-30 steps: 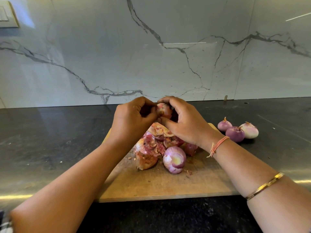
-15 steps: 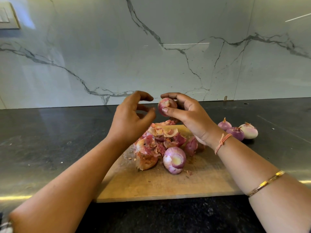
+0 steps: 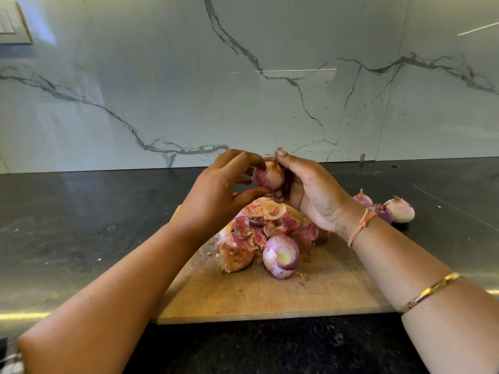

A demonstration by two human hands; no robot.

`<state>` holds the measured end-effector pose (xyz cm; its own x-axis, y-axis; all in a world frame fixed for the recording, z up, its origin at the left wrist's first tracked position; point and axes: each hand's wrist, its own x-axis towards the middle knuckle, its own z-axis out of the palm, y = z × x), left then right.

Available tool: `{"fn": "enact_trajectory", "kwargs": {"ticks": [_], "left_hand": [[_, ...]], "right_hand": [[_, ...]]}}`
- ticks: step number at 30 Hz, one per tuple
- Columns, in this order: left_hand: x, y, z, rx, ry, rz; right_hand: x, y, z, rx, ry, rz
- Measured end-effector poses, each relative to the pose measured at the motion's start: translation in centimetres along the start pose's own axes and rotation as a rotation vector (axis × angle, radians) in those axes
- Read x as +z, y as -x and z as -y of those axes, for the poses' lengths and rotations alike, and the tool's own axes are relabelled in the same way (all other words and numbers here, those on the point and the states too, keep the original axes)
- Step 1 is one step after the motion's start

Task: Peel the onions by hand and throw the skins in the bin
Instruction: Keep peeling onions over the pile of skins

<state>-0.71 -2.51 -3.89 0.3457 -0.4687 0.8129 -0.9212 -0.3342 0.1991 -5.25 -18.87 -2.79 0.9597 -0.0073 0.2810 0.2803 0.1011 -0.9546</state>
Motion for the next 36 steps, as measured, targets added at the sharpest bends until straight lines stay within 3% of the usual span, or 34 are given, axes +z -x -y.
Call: {"fn": "enact_trajectory", "kwargs": {"ticks": [11, 21, 25, 36], "left_hand": [[0.03, 0.18, 0.20, 0.038, -0.022, 0.054], [0.10, 0.21, -0.02, 0.027, 0.007, -0.009], [0.02, 0.14, -0.07, 0.048, -0.039, -0.027], [-0.34, -0.21, -0.17, -0.144, -0.065, -0.039]], "right_hand": [[-0.10, -0.05, -0.11, -0.007, 0.002, -0.002], [-0.07, -0.04, 0.05, 0.036, -0.052, 0.000], [0.06, 0.18, 0.21, 0.057, -0.030, 0.078], [-0.31, 0.14, 0.81, -0.015, -0.182, -0.017]]}}
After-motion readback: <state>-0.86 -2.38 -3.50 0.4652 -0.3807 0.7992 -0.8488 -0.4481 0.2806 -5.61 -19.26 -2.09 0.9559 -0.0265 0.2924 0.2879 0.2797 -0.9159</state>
